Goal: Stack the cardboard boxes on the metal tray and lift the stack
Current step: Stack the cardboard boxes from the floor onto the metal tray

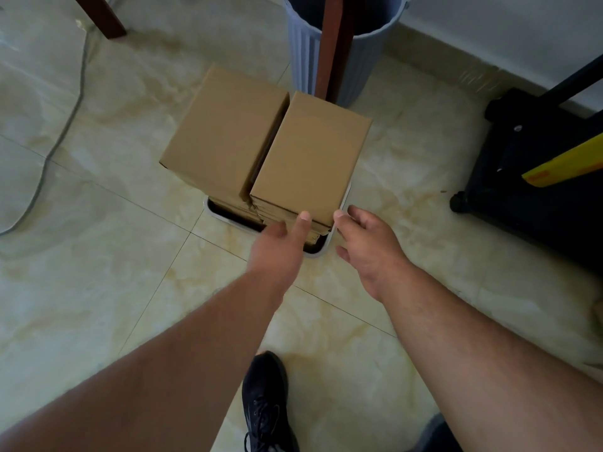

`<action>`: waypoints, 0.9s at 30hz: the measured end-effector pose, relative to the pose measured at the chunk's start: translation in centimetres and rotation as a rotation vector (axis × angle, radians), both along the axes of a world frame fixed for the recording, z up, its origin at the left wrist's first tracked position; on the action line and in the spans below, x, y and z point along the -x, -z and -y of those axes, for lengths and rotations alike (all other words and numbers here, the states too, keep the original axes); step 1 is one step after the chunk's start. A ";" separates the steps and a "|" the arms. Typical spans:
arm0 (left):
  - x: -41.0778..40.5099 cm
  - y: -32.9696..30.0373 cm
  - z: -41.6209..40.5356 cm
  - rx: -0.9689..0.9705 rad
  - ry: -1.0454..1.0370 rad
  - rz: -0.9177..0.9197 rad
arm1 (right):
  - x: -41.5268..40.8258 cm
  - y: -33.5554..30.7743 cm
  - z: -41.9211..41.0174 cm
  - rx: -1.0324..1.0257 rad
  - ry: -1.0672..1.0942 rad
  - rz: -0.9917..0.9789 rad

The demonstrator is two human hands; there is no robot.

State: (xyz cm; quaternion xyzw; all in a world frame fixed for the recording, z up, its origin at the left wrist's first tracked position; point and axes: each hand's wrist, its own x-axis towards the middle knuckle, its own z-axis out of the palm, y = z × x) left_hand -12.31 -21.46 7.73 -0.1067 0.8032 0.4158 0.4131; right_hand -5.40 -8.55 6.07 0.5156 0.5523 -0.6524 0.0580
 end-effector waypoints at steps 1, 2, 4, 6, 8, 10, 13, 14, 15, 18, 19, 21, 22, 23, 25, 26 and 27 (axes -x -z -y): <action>-0.8 0.0 0.3 -0.015 0.058 0.010 | -0.6 -0.1 0.0 -0.002 -0.007 0.005; -1.8 -0.1 0.7 -0.018 0.111 0.041 | -1.3 -0.1 0.1 -0.003 -0.002 0.014; -3.9 -0.3 1.3 0.001 0.192 0.106 | -2.9 -0.1 0.1 -0.006 0.019 0.066; -5.6 -0.1 1.6 0.009 0.235 0.141 | -4.9 0.0 0.0 0.004 0.048 0.090; -6.6 0.0 1.3 0.015 0.251 0.148 | -6.8 0.4 -0.4 0.012 0.072 0.118; -7.2 0.0 0.5 0.021 0.267 0.140 | -8.7 0.7 -0.9 0.000 0.085 0.138; -8.3 0.7 -1.0 0.040 0.289 0.108 | -11.6 1.3 -1.7 -0.007 0.115 0.150; -8.8 0.9 -1.6 0.048 0.293 0.102 | -12.6 1.5 -2.0 -0.004 0.134 0.156; -9.5 0.9 -2.2 0.057 0.299 0.104 | -13.8 1.6 -2.3 0.001 0.154 0.161; -11.9 0.8 -3.9 0.073 0.365 0.109 | -17.2 1.9 -3.7 0.011 0.215 0.177; -12.7 0.8 -4.4 0.073 0.388 0.113 | -18.3 2.0 -4.1 0.012 0.235 0.186; -14.3 0.8 -5.8 0.074 0.430 0.120 | -21.1 2.4 -5.5 0.016 0.281 0.208; -15.0 0.9 -6.5 0.080 0.451 0.123 | -22.5 2.5 -6.1 0.017 0.299 0.215; -15.6 1.0 -7.2 0.087 0.462 0.125 | -23.9 2.7 -6.8 0.018 0.316 0.220; -17.1 1.4 -8.5 0.097 0.480 0.126 | -26.8 3.0 -8.0 0.014 0.344 0.225; -17.6 1.6 -8.9 0.100 0.481 0.129 | -28.0 3.0 -8.3 0.014 0.341 0.229; -18.4 1.9 -9.4 0.103 0.485 0.131 | -29.3 3.0 -8.7 0.014 0.343 0.239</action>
